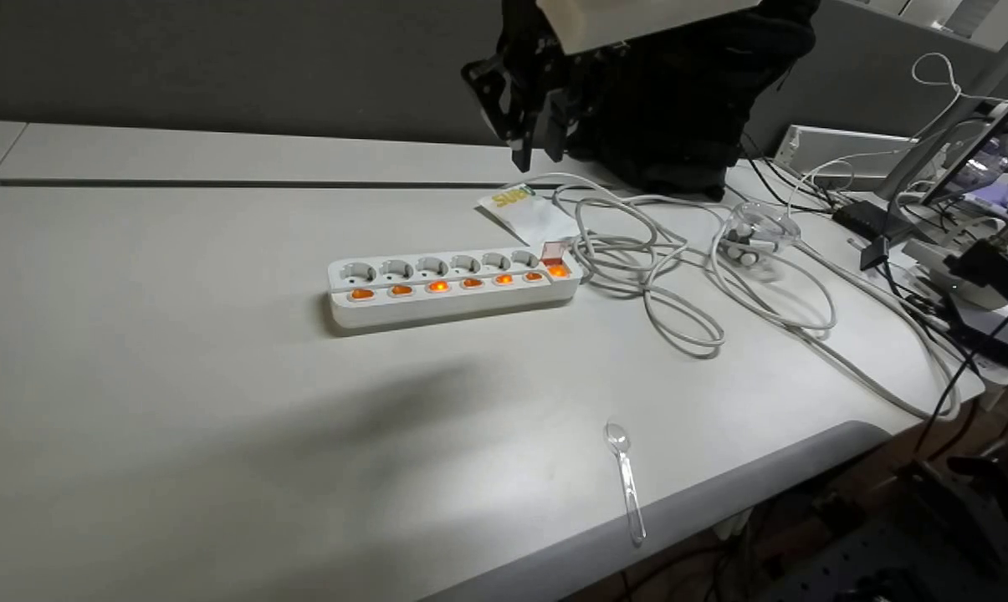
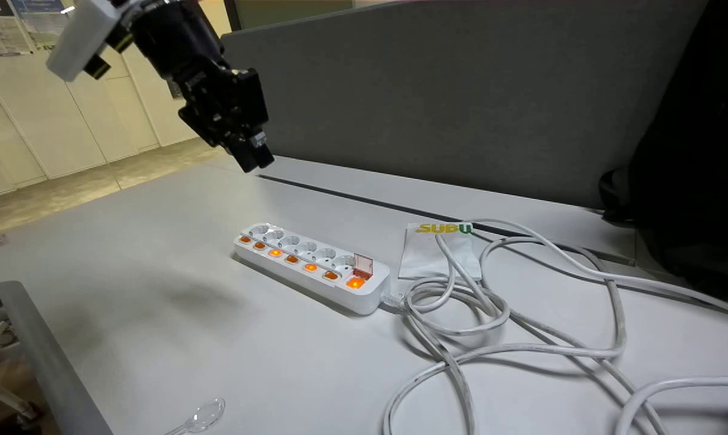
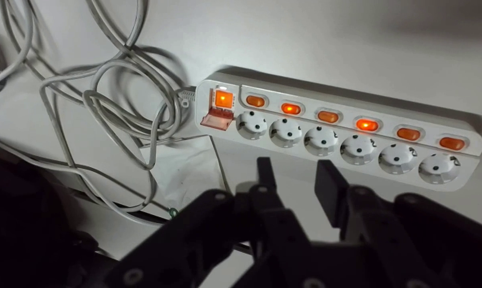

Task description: Turn on the fourth switch

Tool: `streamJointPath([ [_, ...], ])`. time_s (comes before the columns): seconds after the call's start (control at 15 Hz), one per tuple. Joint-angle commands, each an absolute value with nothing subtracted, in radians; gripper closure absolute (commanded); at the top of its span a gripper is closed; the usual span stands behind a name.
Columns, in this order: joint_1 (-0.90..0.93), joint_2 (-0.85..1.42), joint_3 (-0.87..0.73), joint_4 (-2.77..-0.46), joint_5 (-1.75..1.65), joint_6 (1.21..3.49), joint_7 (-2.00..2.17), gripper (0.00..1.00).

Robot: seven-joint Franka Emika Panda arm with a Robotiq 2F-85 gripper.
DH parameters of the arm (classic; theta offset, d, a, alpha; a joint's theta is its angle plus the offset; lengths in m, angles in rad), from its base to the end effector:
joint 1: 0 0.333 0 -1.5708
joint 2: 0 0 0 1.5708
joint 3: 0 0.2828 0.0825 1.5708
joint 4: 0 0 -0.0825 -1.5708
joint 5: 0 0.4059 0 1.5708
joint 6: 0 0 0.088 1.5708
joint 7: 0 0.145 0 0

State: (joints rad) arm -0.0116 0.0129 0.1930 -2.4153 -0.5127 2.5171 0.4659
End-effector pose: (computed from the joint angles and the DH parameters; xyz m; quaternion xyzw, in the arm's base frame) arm 0.5087 0.0869 0.2264 0.9850 0.0598 0.0907 0.1342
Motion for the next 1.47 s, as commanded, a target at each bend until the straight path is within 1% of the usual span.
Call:
streamJointPath([
  [0.0, 0.040, 0.113, 0.133, -2.329, -0.579, 2.529, 0.577, 0.95],
  [0.07, 0.053, 0.132, 0.119, -2.318, -0.572, 2.535, 0.585, 0.99],
  [0.13, 0.065, 0.150, 0.104, -2.308, -0.561, 2.540, 0.587, 1.00],
  [0.47, 0.097, 0.221, 0.065, -2.296, -0.403, 2.575, 0.516, 1.00],
  [0.8, 0.094, 0.270, 0.071, -2.301, -0.207, 2.595, 0.350, 1.00],
  [1.2, 0.088, 0.308, 0.071, -2.278, -0.198, 2.602, 0.106, 1.00],
  [1.4, 0.103, 0.297, 0.056, -2.300, -0.203, 2.612, 0.118, 0.99],
])
